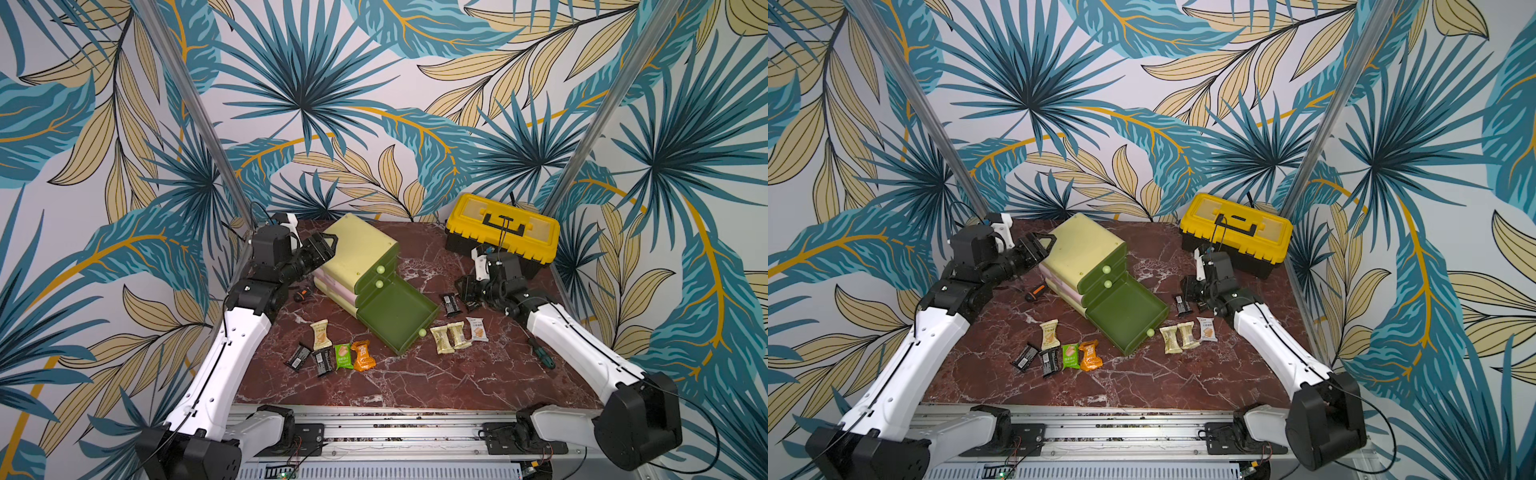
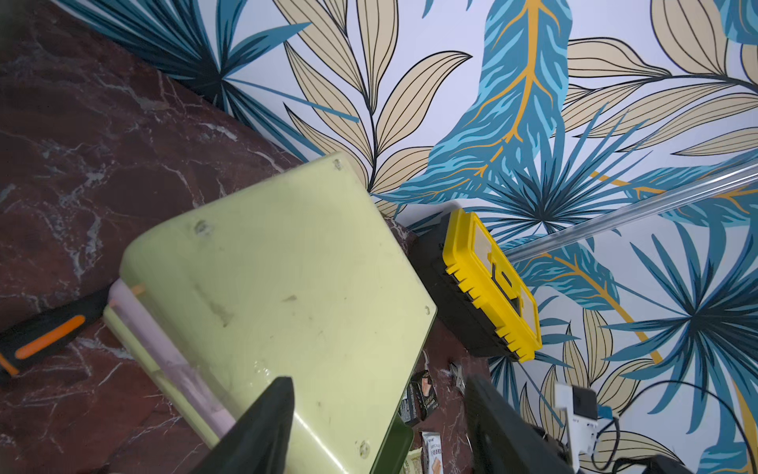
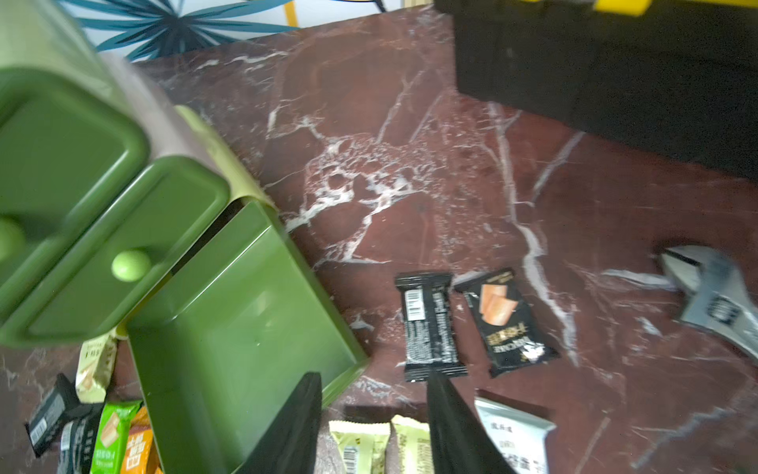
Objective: Take the cookies out of the drawer
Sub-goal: Place the cookie at the center of the board, then close the drawer of the storage box.
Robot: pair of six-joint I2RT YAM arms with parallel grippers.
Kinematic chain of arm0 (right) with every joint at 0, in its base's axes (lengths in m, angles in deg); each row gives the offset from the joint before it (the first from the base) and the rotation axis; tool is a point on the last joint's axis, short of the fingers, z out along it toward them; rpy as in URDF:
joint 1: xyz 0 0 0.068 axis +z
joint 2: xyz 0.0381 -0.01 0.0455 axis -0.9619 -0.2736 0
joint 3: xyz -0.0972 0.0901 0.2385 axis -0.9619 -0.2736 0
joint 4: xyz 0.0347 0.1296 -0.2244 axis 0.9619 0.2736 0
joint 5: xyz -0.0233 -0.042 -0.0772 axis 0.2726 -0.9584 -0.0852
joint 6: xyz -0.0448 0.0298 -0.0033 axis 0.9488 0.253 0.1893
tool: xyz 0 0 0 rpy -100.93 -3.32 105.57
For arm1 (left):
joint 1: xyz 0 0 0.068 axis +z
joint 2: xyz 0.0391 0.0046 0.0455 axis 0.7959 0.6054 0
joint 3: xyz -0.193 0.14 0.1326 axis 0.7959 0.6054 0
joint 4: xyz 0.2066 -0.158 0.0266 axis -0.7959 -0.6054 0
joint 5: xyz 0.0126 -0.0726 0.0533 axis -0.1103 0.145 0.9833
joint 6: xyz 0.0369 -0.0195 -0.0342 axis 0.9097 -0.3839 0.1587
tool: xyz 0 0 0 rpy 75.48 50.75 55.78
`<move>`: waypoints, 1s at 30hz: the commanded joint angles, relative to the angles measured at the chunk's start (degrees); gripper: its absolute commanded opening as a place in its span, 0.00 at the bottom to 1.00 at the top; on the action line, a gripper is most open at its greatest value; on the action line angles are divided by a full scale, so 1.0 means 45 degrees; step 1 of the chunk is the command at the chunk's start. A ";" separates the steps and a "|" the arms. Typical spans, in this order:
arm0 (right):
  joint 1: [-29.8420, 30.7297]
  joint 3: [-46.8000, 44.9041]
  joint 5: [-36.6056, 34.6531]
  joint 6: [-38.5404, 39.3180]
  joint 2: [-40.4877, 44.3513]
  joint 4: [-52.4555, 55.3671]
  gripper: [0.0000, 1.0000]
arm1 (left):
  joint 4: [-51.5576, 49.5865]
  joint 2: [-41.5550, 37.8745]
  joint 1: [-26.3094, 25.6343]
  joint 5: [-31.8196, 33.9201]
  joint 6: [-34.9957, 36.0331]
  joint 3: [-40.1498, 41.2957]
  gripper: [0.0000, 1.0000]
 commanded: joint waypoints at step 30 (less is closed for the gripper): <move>0.3471 -0.7252 0.0238 -0.2090 -0.1542 -1.1062 0.42 | -0.6111 0.6250 -0.2153 0.3379 0.3110 -0.7132 0.62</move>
